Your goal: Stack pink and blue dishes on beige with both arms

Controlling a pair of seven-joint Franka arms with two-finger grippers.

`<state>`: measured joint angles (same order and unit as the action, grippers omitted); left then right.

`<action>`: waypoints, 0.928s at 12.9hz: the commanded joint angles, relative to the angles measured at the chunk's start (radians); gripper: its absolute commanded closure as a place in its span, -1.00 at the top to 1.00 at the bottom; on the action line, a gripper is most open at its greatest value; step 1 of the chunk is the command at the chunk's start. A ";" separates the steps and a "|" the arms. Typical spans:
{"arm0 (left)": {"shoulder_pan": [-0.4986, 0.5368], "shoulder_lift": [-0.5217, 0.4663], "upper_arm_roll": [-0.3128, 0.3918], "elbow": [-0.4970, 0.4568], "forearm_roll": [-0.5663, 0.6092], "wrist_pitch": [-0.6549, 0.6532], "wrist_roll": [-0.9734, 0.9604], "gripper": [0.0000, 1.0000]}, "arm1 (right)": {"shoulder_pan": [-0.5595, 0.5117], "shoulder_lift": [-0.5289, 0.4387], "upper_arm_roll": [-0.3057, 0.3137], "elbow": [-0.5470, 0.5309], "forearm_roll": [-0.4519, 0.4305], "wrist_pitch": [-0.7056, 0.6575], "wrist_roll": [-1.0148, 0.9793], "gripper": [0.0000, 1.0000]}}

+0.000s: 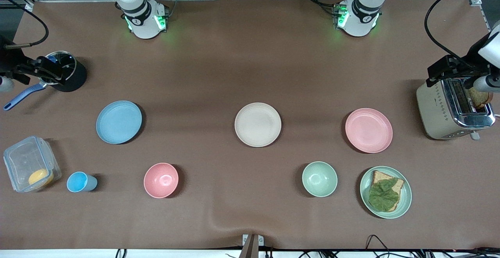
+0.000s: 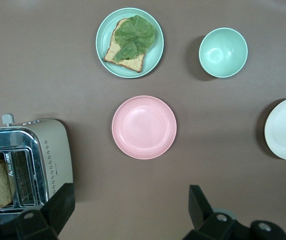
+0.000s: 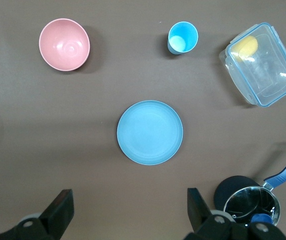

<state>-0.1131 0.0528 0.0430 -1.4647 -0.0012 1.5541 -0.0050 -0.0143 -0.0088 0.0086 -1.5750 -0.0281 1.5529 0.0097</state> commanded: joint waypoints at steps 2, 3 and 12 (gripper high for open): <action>0.001 -0.014 0.006 0.003 -0.010 -0.025 -0.013 1.00 | -0.024 -0.005 0.018 0.012 -0.021 -0.016 0.000 1.00; 0.001 -0.013 0.005 0.003 -0.005 -0.025 -0.015 1.00 | -0.026 -0.005 0.016 0.015 -0.021 -0.014 0.000 1.00; 0.003 0.006 0.006 -0.052 0.038 0.004 -0.038 1.00 | -0.050 0.001 0.018 0.026 -0.007 -0.014 -0.004 1.00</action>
<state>-0.1062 0.0603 0.0492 -1.4936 0.0136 1.5431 -0.0106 -0.0422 -0.0087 0.0076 -1.5654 -0.0312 1.5529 0.0093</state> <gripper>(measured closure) 0.000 0.000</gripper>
